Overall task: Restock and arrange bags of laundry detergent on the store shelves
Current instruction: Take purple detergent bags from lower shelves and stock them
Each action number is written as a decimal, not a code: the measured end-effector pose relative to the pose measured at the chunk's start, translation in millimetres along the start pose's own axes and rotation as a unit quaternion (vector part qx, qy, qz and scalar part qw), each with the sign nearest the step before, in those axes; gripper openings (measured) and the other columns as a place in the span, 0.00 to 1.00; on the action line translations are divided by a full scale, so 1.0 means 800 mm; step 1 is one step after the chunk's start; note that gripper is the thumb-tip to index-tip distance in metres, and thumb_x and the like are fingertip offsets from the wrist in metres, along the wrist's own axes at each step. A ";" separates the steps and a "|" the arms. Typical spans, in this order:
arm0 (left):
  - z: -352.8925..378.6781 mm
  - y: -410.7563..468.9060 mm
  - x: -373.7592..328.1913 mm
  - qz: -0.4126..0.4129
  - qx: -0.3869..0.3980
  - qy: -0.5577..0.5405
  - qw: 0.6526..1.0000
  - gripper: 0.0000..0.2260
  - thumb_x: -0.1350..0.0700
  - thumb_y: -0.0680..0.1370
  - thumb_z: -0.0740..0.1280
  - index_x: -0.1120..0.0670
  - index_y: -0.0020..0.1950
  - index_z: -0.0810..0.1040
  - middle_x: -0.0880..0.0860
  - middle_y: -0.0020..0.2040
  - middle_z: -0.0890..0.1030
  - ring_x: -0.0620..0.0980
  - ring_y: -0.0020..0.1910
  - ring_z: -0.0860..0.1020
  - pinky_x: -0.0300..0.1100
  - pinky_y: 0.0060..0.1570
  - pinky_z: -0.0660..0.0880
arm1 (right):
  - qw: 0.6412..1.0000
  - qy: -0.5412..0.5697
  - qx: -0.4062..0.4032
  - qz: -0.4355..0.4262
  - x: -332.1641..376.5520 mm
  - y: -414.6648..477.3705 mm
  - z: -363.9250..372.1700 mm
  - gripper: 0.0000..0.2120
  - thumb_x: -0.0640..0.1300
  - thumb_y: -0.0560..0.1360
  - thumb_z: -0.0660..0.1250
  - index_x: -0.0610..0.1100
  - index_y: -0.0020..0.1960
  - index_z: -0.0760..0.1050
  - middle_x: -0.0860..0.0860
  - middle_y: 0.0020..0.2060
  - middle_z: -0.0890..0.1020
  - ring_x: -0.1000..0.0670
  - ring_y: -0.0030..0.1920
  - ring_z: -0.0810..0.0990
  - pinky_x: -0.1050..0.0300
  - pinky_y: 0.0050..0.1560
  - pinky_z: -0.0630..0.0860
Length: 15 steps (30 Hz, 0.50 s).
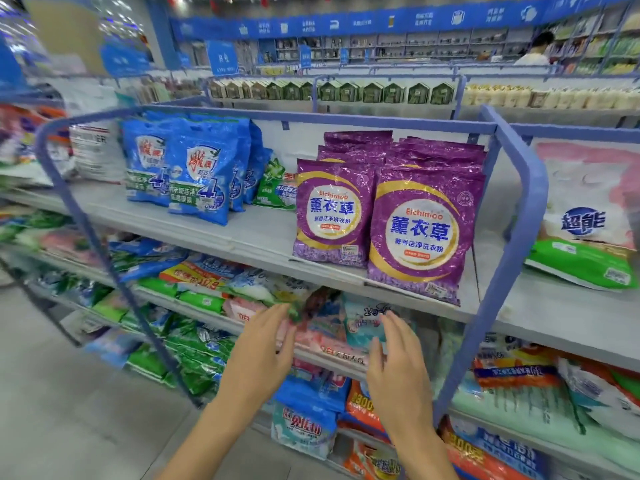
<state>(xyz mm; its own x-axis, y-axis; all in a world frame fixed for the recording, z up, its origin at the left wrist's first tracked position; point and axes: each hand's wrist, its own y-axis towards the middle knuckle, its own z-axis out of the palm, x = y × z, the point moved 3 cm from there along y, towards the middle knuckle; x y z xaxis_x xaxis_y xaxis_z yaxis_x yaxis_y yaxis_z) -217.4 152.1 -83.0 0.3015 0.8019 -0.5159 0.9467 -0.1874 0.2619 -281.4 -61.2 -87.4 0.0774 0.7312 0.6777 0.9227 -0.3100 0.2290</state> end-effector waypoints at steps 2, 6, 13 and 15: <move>-0.021 -0.016 0.030 -0.031 -0.008 0.012 0.999 0.25 0.44 0.83 0.61 0.50 0.79 0.67 0.48 0.76 0.70 0.49 0.78 0.65 0.49 0.76 0.65 | 0.999 -0.009 0.029 -0.024 0.024 -0.002 0.021 0.24 0.48 0.85 0.57 0.49 0.80 0.61 0.56 0.79 0.63 0.55 0.80 0.57 0.57 0.80 0.55; -0.075 -0.044 0.090 -0.096 -0.034 0.030 0.994 0.26 0.42 0.83 0.59 0.50 0.79 0.66 0.47 0.77 0.69 0.47 0.78 0.63 0.46 0.78 0.60 | 0.994 -0.017 0.089 -0.068 0.083 0.000 0.076 0.24 0.52 0.85 0.57 0.50 0.80 0.62 0.57 0.78 0.64 0.55 0.80 0.58 0.59 0.79 0.52; -0.177 -0.087 0.214 -0.167 -0.063 0.048 0.983 0.29 0.37 0.81 0.56 0.50 0.77 0.69 0.47 0.76 0.70 0.47 0.78 0.64 0.45 0.77 0.62 | 0.978 -0.031 0.166 -0.122 0.202 -0.008 0.180 0.26 0.56 0.84 0.57 0.50 0.80 0.62 0.55 0.78 0.65 0.53 0.79 0.60 0.54 0.80 0.56; -0.205 -0.097 0.256 -0.187 -0.080 0.047 0.978 0.33 0.33 0.78 0.51 0.49 0.76 0.72 0.46 0.75 0.72 0.48 0.77 0.65 0.46 0.76 0.64 | 0.974 -0.042 0.176 -0.134 0.238 -0.010 0.206 0.27 0.58 0.84 0.57 0.51 0.80 0.61 0.56 0.78 0.65 0.54 0.78 0.60 0.54 0.80 0.55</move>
<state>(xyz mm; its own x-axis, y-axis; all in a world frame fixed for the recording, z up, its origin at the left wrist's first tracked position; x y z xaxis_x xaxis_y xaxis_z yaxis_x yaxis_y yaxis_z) -247.5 423.4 -75.2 -0.0809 0.8480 -0.5237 0.9569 0.2131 0.1972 -211.7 180.5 -75.8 -0.1671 0.8088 0.5639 0.9853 0.1155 0.1263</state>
